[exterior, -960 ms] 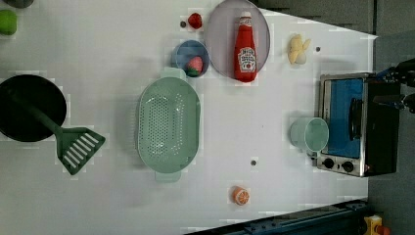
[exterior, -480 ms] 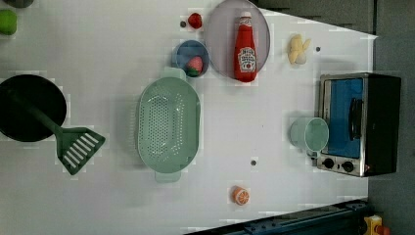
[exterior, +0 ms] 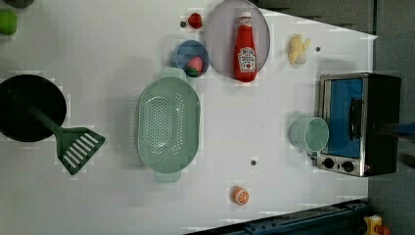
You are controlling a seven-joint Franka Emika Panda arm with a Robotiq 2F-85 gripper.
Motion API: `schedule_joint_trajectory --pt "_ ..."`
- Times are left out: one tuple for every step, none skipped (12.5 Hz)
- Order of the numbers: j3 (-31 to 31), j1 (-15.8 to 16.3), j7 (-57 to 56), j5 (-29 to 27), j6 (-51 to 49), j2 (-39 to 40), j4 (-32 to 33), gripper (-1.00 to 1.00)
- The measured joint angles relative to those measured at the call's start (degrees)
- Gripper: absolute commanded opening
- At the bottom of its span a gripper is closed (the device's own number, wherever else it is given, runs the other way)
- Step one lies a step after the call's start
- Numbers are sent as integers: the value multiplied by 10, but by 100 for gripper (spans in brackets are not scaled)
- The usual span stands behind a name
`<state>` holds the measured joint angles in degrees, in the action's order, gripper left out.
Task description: Drag strainer left to right.
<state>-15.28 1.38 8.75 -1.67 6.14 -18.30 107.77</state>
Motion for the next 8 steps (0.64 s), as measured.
schedule_joint_trajectory --pt "-40 3 32 -1 13 48 2 100" --pt "-74 10 75 -6 34 97 7 100" --pt "-107 14 126 -13 58 142 13 100" --pt "-139 14 180 -14 89 183 24 100" --pt "-158 20 239 -10 118 215 40 100" --pt "-171 27 303 -5 138 244 53 100" --pt "-181 32 367 0 166 269 63 100" --pt "-189 37 425 16 200 290 69 100"
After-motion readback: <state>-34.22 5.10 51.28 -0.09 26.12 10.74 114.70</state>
